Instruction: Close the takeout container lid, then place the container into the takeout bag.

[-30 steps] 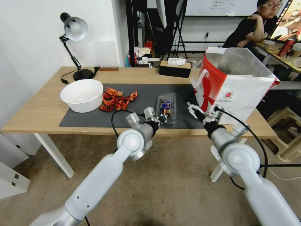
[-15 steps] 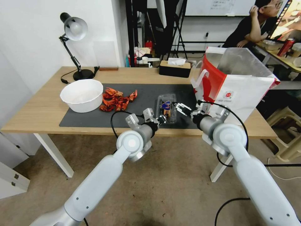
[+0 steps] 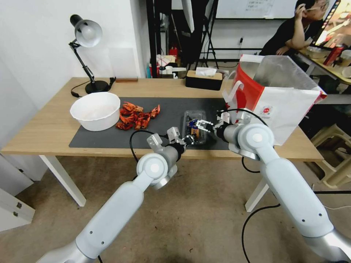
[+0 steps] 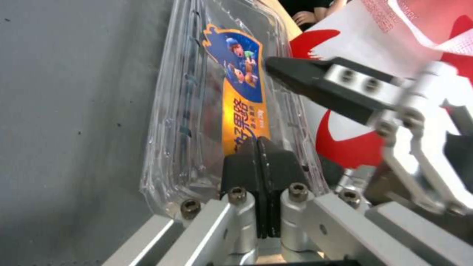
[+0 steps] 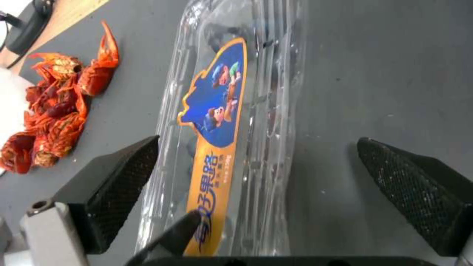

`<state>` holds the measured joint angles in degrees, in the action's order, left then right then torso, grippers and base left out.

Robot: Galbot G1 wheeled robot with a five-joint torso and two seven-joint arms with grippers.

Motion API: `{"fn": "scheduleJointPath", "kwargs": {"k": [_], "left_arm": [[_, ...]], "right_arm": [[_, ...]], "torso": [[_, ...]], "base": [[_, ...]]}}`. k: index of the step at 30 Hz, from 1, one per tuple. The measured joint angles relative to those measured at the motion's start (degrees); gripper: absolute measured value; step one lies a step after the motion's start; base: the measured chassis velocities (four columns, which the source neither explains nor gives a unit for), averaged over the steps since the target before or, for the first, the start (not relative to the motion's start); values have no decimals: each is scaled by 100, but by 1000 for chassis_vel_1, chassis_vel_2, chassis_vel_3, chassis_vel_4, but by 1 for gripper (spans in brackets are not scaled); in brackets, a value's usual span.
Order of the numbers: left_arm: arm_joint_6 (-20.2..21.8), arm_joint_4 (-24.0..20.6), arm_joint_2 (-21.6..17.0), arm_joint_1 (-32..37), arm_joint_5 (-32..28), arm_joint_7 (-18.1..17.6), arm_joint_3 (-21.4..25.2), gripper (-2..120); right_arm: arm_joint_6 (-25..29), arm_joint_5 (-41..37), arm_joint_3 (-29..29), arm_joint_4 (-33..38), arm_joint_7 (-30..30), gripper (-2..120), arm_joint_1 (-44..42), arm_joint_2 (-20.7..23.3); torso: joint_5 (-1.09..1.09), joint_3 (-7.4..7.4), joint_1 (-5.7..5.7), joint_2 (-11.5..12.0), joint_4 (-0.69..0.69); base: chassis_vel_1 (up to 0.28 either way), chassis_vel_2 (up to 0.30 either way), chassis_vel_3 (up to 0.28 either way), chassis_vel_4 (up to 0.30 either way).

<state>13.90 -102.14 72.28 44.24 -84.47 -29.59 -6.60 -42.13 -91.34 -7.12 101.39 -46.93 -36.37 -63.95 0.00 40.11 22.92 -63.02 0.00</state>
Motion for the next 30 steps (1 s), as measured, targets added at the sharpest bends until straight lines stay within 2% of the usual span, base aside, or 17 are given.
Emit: {"fn": "scheduleJointPath", "kwargs": {"k": [5,8,9,12,13,15,16,19,20,23,24,27,28,30], "left_arm": [[-16,-23,-16,17,1,8,5,0],[-22,-23,-23,20,2,12,7,0],[-22,-23,-23,20,2,12,7,0],[-37,-24,-18,21,3,15,12,0],[-37,-24,-18,21,3,15,12,0],[-46,-42,-22,23,4,15,13,0],[-46,-42,-22,23,4,15,13,0],[-52,-63,-44,24,2,18,20,0],[-52,-63,-44,24,2,18,20,0],[-56,-64,-46,24,0,19,31,0],[-56,-64,-46,24,0,19,31,0],[-60,-69,-48,37,0,19,42,0],[-60,-69,-48,37,0,19,42,0],[-70,-93,-61,59,7,23,54,0]], "right_arm": [[-11,-76,55,-107,-1,99,77,-45],[-12,-168,119,-141,-5,88,127,-49],[-12,-168,119,-141,-5,88,127,-49],[-11,-368,171,-206,-146,72,157,-61],[-11,-368,171,-206,-146,72,157,-61],[-7,-435,169,-232,-176,62,153,-62],[-7,-435,169,-232,-176,62,153,-62],[-1,-461,144,-250,-168,44,131,-57],[-1,-461,144,-250,-168,44,131,-57],[5,-469,125,-255,-147,30,115,-57],[5,-469,125,-255,-147,30,115,-57],[14,-457,104,-266,-116,16,100,-66],[14,-457,104,-266,-116,16,100,-66],[18,-430,93,-271,-77,7,97,-68]], "torso": [[0,0,0,0,0],[0,0,0,0,0],[0,0,0,0,0],[0,0,0,0,0],[0,0,0,0,0],[-1,-1,0,0,0],[-1,-1,0,0,0],[0,-1,0,0,-1],[0,-1,0,0,-1],[0,-1,0,0,-1],[0,-1,0,0,-1],[0,-1,0,0,-1],[0,-1,0,0,-1],[0,-1,-1,0,0]], "base": [[0,0,0,0],[0,0,0,0],[0,0,0,0],[0,0,0,0],[0,0,0,0],[0,0,0,0],[0,0,0,0],[0,0,0,0],[0,0,0,0],[0,0,0,0],[0,0,0,0],[0,0,0,0],[0,0,0,0],[0,0,0,0]]}}
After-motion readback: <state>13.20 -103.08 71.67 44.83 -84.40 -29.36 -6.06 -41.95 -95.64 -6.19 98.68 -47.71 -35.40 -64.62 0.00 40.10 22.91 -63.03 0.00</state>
